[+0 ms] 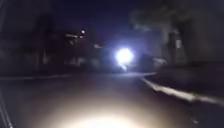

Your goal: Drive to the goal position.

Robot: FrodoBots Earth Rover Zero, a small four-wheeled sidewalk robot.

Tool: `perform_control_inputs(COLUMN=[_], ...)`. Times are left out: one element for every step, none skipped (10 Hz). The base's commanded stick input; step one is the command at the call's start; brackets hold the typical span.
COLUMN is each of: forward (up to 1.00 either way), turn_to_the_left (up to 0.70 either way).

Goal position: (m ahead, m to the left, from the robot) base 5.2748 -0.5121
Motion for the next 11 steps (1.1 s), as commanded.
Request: perform_control_inputs(forward=[0.70, 0.70, 0.70, 0.70, 0.70, 0.70, 0.70, 0.70, 0.70, 0.70, 0.70], turn_to_the_left=[0.02, 0.02, 0.02, 0.02, 0.02, 0.02, 0.02, 0.02, 0.02, 0.02, 0.02])
